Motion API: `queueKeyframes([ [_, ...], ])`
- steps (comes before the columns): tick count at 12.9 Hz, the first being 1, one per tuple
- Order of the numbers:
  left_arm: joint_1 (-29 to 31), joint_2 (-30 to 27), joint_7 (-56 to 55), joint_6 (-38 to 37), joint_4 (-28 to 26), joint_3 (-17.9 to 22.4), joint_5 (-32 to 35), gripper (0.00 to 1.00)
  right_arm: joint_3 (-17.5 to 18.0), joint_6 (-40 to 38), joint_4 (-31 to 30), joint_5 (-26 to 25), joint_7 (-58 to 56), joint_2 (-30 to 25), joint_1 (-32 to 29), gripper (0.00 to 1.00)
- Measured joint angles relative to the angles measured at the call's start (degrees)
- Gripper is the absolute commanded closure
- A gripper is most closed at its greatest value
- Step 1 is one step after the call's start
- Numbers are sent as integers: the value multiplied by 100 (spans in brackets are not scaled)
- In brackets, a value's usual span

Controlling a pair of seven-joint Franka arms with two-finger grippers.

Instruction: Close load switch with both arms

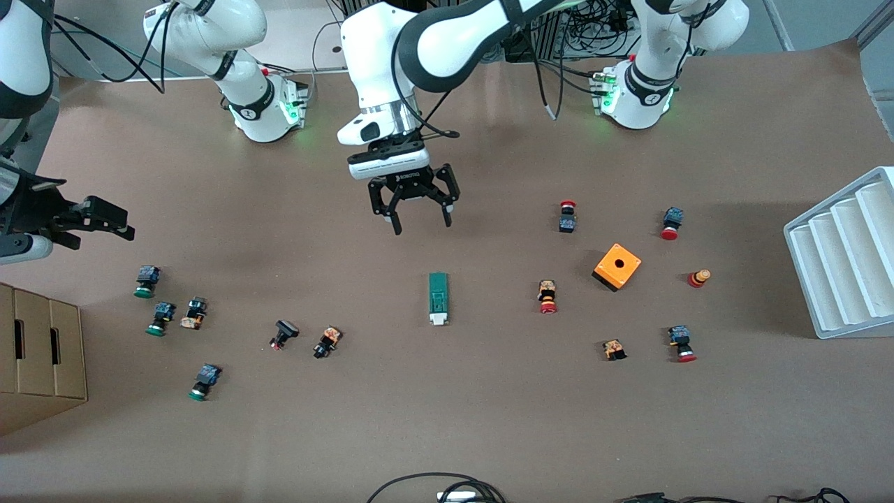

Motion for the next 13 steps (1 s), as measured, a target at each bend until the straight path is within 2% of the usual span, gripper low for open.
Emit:
queueKeyframes([
  [5,709,-389,1521,31,348,-1,-1014,0,59,74,39,0,-24,17,192,0],
  [9,1289,-712,2158,31,411,-13,-1790,0,54,74,49,0,-23,17,246,0],
  [13,2257,-952,3086,31,426,-4,-2675,0,43,74,50,0,-23,17,235,0],
])
